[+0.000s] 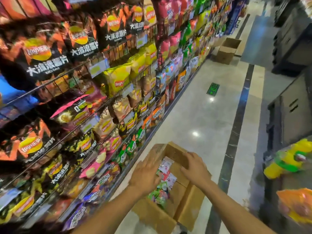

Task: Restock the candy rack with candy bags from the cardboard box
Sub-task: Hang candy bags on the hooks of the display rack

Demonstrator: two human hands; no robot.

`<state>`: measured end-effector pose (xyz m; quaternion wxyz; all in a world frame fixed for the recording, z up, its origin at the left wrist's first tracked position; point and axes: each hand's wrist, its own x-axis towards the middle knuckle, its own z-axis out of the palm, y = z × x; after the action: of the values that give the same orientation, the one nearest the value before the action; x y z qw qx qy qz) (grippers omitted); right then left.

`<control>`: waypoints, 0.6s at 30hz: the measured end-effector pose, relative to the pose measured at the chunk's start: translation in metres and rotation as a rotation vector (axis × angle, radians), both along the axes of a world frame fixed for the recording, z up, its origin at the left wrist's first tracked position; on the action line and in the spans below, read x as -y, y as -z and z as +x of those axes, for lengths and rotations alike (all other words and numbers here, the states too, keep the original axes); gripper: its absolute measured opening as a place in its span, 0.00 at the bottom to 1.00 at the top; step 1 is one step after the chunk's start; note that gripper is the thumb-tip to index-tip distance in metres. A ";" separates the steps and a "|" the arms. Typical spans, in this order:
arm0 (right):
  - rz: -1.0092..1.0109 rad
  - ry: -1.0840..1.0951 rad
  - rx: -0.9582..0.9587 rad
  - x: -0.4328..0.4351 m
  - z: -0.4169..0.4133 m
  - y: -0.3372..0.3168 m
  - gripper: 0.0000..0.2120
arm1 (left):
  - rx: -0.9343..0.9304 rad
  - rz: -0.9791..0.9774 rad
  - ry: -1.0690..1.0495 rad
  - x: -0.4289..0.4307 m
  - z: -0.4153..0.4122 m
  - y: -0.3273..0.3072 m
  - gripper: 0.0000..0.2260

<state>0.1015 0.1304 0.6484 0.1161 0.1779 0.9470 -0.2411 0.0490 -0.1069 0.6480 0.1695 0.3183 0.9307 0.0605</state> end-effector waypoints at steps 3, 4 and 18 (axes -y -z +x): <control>0.017 -0.014 0.037 -0.018 -0.020 0.046 0.30 | 0.003 0.001 -0.017 -0.016 -0.014 0.046 0.35; 0.019 -0.024 0.047 -0.023 -0.026 0.063 0.30 | 0.010 -0.010 -0.020 -0.020 -0.020 0.065 0.33; -0.001 -0.090 0.173 -0.018 -0.058 0.395 0.30 | 0.139 -0.023 0.065 -0.024 -0.047 0.402 0.28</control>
<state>0.0436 0.1487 0.2534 0.2085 0.1551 0.9403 -0.2198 0.0022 -0.0830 0.2462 0.2391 0.3415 0.9065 0.0661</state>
